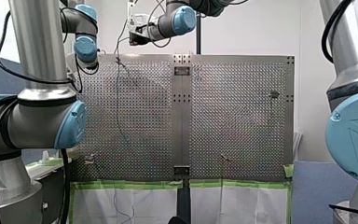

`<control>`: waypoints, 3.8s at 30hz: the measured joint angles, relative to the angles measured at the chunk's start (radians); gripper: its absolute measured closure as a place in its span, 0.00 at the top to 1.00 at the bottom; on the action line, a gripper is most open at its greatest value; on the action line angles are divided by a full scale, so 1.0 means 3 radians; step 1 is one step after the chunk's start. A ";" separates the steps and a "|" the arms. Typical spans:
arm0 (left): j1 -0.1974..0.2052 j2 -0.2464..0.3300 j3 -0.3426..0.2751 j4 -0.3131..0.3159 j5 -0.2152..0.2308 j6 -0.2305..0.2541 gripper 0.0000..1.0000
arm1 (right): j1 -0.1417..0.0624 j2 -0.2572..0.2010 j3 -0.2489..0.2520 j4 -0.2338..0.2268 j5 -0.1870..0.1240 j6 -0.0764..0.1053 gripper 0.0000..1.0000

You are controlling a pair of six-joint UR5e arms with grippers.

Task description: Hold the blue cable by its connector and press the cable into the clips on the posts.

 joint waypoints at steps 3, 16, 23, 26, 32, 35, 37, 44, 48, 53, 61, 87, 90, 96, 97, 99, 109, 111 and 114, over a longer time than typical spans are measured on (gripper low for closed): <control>0.0014 -0.0003 -0.0010 0.0023 -0.0001 -0.0001 1.00 | 0.0021 -0.0004 0.0000 -0.0009 -0.0035 0.0028 0.00; -0.0003 -0.0239 0.0076 0.0000 0.0139 0.0202 1.00 | -0.0198 -0.0229 0.0017 0.0000 0.0108 0.0128 0.00; -0.0011 -0.0326 0.0234 -0.0107 0.0236 0.0411 1.00 | -0.0363 -0.0126 0.0034 0.0004 0.0292 0.0094 0.00; -0.0012 -0.0308 0.0266 -0.0127 0.0295 0.0488 1.00 | -0.0389 -0.0041 0.0035 -0.0001 0.0366 0.0069 0.00; 0.0002 -0.0262 0.0280 -0.0130 0.0456 0.0546 1.00 | -0.0436 0.0050 0.0032 -0.0017 0.0413 0.0073 0.00; -0.0002 -0.0286 0.0285 -0.0131 0.0550 0.0560 1.00 | -0.0468 0.0110 0.0032 -0.0025 0.0421 0.0073 0.00; -0.0007 -0.0308 0.0297 -0.0133 0.0613 0.0587 1.00 | -0.0486 0.0151 0.0031 -0.0032 0.0423 0.0072 0.00; -0.0017 -0.0351 0.0385 -0.0219 0.0712 0.0754 1.00 | -0.0544 0.0199 -0.0001 -0.0045 0.0421 0.0085 0.00; -0.0018 -0.0344 0.0439 -0.0333 0.0646 0.0856 1.00 | -0.0575 0.0203 -0.0025 -0.0047 0.0421 0.0094 0.00; -0.0026 -0.0328 0.0463 -0.0405 0.0572 0.0922 1.00 | -0.0611 0.0204 -0.0075 -0.0048 0.0418 0.0106 0.00; -0.0036 -0.0314 0.0551 -0.0465 0.0569 0.1103 1.00 | -0.0651 0.0208 -0.0107 -0.0046 0.0415 0.0110 0.00; -0.0230 -0.0308 0.0718 -0.0617 0.0730 0.1474 1.00 | -0.0713 0.0215 -0.0110 -0.0055 0.0422 0.0125 0.00; -0.0232 -0.0310 0.0716 -0.0620 0.0728 0.1472 1.00 | -0.0714 0.0215 -0.0109 -0.0054 0.0421 0.0124 0.00; -0.0240 -0.0313 0.0716 -0.0621 0.0686 0.1474 1.00 | -0.0713 0.0217 -0.0108 -0.0057 0.0416 0.0123 0.00; -0.0241 -0.0313 0.0716 -0.0621 0.0684 0.1474 1.00 | -0.0714 0.0218 -0.0108 -0.0057 0.0416 0.0123 0.00; -0.0242 -0.0314 0.0716 -0.0621 0.0680 0.1474 1.00 | -0.0713 0.0218 -0.0108 -0.0056 0.0415 0.0123 0.00; -0.0280 -0.0314 0.0715 -0.0673 0.0684 0.1389 1.00 | -0.0714 0.0219 -0.0113 -0.0062 0.0414 0.0126 0.00; -0.0293 -0.0312 0.0714 -0.0719 0.0688 0.1337 1.00 | -0.0714 0.0219 -0.0119 -0.0065 0.0410 0.0128 0.00; -0.0316 -0.0304 0.0714 -0.0798 0.0695 0.1253 1.00 | -0.0716 0.0222 -0.0143 -0.0069 0.0401 0.0132 0.00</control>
